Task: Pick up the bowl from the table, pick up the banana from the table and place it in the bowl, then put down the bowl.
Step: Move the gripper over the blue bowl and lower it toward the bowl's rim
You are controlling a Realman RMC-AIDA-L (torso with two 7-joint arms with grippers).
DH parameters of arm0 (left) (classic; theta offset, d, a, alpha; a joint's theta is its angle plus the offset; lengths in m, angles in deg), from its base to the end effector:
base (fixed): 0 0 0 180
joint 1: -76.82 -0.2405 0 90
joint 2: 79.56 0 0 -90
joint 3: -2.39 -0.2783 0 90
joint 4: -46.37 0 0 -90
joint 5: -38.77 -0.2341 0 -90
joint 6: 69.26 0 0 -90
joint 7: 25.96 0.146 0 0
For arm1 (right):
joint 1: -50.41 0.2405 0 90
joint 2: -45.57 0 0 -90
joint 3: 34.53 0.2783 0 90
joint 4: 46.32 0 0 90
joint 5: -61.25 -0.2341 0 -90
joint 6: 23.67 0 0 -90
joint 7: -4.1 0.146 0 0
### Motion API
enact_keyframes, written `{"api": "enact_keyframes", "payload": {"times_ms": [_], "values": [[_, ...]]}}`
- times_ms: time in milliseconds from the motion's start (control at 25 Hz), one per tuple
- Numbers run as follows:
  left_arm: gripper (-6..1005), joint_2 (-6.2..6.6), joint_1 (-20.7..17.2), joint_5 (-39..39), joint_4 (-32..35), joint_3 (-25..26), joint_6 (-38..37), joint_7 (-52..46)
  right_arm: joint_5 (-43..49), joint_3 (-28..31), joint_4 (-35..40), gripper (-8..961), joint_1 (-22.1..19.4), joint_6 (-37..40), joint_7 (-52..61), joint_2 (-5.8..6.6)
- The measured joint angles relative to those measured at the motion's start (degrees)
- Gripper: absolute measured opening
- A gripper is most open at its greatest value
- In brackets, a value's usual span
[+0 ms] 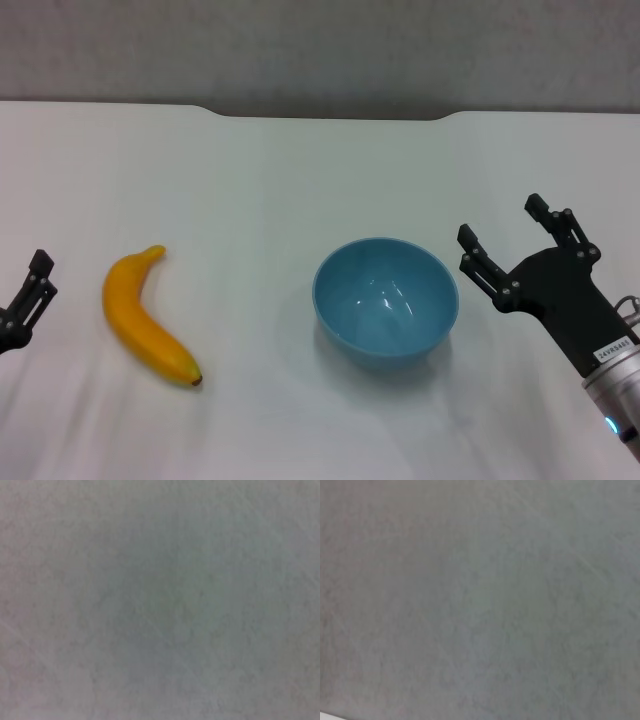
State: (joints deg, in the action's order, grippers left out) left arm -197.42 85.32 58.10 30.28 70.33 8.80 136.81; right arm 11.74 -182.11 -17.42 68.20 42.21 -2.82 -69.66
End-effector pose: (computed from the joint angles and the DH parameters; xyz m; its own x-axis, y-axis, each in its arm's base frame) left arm -0.3874 0.2659 -0.0194 0.6238 -0.1253 0.7714 0.7492 -0.1851 -0.6359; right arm 0.3109 0.3122 -0.0870 0.7760 0.1164 -0.6199 -0.5380 -0.3910 -0.7468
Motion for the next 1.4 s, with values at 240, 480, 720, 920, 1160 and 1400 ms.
{"api": "enact_keyframes", "payload": {"times_ms": [240, 480, 720, 920, 1160, 1400], "values": [[864, 0.0, -0.02, 0.13, 0.05, 0.0, -0.08, 0.0, 0.01, 0.19, -0.14, 880, -0.04, 0.38, 2.03, -0.08], [863, 0.0, 0.07, 0.23, 0.15, 0.0, -0.18, 0.0, -0.18, 0.29, -0.11, 879, 0.15, 0.07, 7.57, -0.08], [862, 0.0, 0.05, 0.28, 0.09, 0.0, -0.27, -0.01, -0.26, 1.02, -0.63, 881, 0.44, -0.18, 8.68, 0.06], [861, 0.0, 0.0, 0.35, -0.03, 0.0, -0.36, -0.23, -0.04, 1.63, -0.19, 885, 0.56, -0.59, 8.78, -0.01], [860, 0.12, -1.35, 0.36, -2.79, -0.09, -0.38, -3.16, 0.29, 2.65, 2.82, 882, -0.01, -0.57, 7.46, 0.32], [858, 1.42, -2.23, -0.03, -5.27, 0.51, -3.98, -11.87, 0.38, 4.86, 10.53, 879, -1.19, -6.65, 3.94, 1.49]]}}
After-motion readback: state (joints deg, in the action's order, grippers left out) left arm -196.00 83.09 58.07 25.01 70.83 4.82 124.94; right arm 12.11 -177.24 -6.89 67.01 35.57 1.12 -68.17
